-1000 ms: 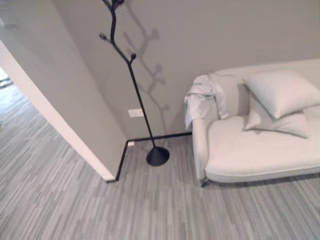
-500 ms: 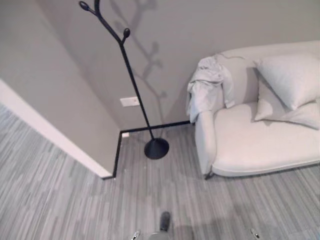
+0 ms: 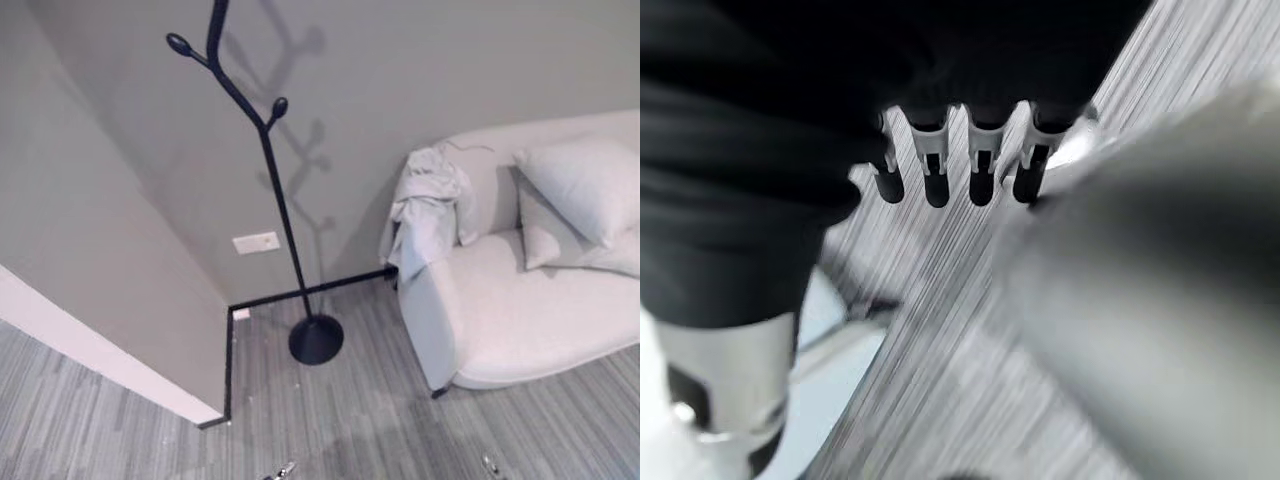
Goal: Hang the clothes on the sofa on the clothes rack.
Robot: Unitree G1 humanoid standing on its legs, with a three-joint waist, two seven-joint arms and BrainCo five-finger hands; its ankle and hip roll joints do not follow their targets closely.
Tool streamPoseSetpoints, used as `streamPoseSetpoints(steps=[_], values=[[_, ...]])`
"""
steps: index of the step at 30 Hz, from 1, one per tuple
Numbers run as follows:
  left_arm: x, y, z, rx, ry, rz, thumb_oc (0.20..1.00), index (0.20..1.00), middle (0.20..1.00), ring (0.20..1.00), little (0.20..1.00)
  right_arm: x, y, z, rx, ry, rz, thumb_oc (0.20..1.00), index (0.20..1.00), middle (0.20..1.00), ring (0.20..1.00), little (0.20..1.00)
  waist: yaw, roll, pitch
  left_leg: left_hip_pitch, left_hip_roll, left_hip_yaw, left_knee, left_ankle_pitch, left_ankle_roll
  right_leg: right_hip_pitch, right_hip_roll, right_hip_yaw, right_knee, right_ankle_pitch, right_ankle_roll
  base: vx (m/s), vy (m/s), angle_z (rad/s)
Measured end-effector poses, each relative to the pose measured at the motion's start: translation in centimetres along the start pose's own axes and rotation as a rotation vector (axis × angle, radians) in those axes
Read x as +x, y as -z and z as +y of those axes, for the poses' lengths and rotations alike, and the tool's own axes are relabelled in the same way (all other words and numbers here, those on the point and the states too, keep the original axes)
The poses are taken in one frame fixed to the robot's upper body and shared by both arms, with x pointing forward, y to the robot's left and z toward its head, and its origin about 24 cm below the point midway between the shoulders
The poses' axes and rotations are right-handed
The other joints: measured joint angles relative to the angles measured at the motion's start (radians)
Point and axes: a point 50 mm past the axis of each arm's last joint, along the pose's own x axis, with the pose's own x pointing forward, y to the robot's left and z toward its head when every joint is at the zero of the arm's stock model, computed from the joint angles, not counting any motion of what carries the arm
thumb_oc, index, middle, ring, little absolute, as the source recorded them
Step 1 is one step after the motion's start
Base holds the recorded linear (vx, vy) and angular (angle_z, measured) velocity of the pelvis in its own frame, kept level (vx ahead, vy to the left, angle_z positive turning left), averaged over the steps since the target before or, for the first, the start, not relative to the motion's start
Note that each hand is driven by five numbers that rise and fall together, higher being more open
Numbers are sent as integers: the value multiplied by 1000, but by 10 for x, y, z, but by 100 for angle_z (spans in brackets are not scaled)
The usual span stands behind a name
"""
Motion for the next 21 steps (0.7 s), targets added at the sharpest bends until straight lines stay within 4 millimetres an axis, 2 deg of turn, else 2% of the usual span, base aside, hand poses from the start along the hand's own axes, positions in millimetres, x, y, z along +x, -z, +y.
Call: streamPoseSetpoints(steps=[1, 2, 3, 5, 7, 8, 9, 10, 11, 13, 14, 16, 18, 20, 21], values=[[0, 2, 2, 3, -11, 12, 1000, 1000, 1000, 1000, 1000, 1, -4, 7, -21, -19, -10, 1000, 1000, 1000, 1000, 1000, -10, 3, 11, 12, 11, -3, 0, -11, -1, -23, 48, 19, -31, 6, -9, 180, 10, -11], [0, 2, 3, 10, -18, 17, 1000, 1000, 1000, 1000, 1000, 2, -4, 9, -26, -25, -12, 1000, 1000, 1000, 1000, 1000, -18, 0, 18, 25, 17, -1, -1, -14, -3, -37, 89, 15, -73, 30, -35, 141, 5, 13], [-1, 2, 5, 19, -24, 17, 1000, 1000, 1000, 1000, 1000, 2, -1, 9, -26, -22, 1, 1000, 1000, 1000, 1000, 1000, -24, -12, 23, 32, 9, -1, -3, -16, -6, -52, 107, 16, -117, 61, -40, 146, -2, 28], [-1, -4, 10, 26, -34, -6, 1000, 1000, 1000, 1000, 1000, 0, 11, 5, -17, -5, 35, 1000, 1000, 1000, 1000, 1000, -27, -77, 25, 66, -26, -18, -7, -46, 7, -88, 101, 21, -157, 119, -41, 176, -14, 24], [-1, -4, 12, 28, -38, -4, 1000, 1000, 1000, 1000, 1000, -1, 14, -1, -13, 20, 53, 1000, 1000, 1000, 1000, 1000, -32, -82, 23, 80, -26, -44, -6, -55, 11, -83, 96, 12, -172, 172, -42, 273, -53, 28], [-1, -4, 10, 33, -33, -7, 1000, 1000, 1000, 1000, 1000, -1, 15, -3, -2, 22, 56, 1000, 1000, 1000, 1000, 1000, -35, -86, 24, 92, -21, -54, -1, -64, 7, -77, 104, 12, -184, 199, -56, 279, -60, 39], [-1, 0, 11, 41, -32, 4, 1000, 1000, 1000, 1000, 1000, -2, 19, -7, -2, 30, 71, 1000, 1000, 1000, 1000, 1000, -38, -75, 25, 95, -8, -85, -1, -73, -2, -43, 114, 14, -212, 240, -66, 304, -64, 63], [-2, 1, 12, 63, -34, 14, 1000, 1000, 1000, 1000, 1000, -4, 24, -14, -1, 48, 90, 1000, 1000, 1000, 1000, 1000, -49, -67, 28, 114, 7, -117, -1, -81, -12, -5, 128, 7, -239, 251, -92, 269, -71, 75], [-2, 2, 10, 66, -28, 17, 1000, 1000, 1000, 1000, 1000, -6, 26, -20, -1, 67, 105, 1000, 1000, 1000, 1000, 1000, -48, -57, 29, 129, 26, -131, 4, -89, -24, 26, 140, -11, -257, 239, -117, 297, -97, 60], [-1, 2, 7, 40, -19, 15, 1000, 1000, 1000, 1000, 1000, -6, 24, -24, -1, 76, 113, 1000, 1000, 1000, 1000, 1000, -31, -45, 22, 152, 51, -134, 17, -94, -36, 83, 162, -26, -303, 237, -143, 378, -132, 28], [-1, 2, 7, 32, -19, 12, 1000, 1000, 1000, 1000, 1000, -5, 15, -21, -9, 66, 92, 1000, 1000, 1000, 1000, 1000, -28, -40, 22, 159, 67, -163, 48, -110, -49, 118, 174, -45, -315, 224, -163, 278, -90, 27], [-1, 1, 6, 24, -17, 8, 1000, 1000, 1000, 1000, 1000, -4, 7, -20, -27, 52, 61, 1000, 1000, 1000, 1000, 1000, -23, -46, 17, 155, 73, -181, 85, -127, -70, 138, 180, -60, -327, 222, -174, 144, -49, 25], [0, -5, 2, 20, -8, -9, 1000, 1000, 1000, 1000, 1000, -1, -9, -9, -69, 15, 8, 1000, 1000, 1000, 1000, 1000, -11, -50, 14, 131, 73, -180, 139, -137, -86, 150, 182, -70, -334, 206, -188, 171, -77, 21], [1, -10, -1, 19, -2, -23, 1000, 1000, 1000, 1000, 1000, 0, -16, -1, -100, -11, -14, 1000, 1000, 1000, 1000, 1000, -5, -60, 17, 87, 63, -183, 231, -153, -111, 163, 177, -74, -355, 204, -189, 125, -70, 20], [2, -18, -4, 17, 7, -53, 1000, 1000, 1000, 1000, 1000, 1, -22, 9, -169, -43, -41, 1000, 1000, 1000, 1000, 1000, -9, -83, 32, 11, 39, -188, 392, -169, -146, 177, 165, -72, -376, 205, -188, 85, -33, 35]])
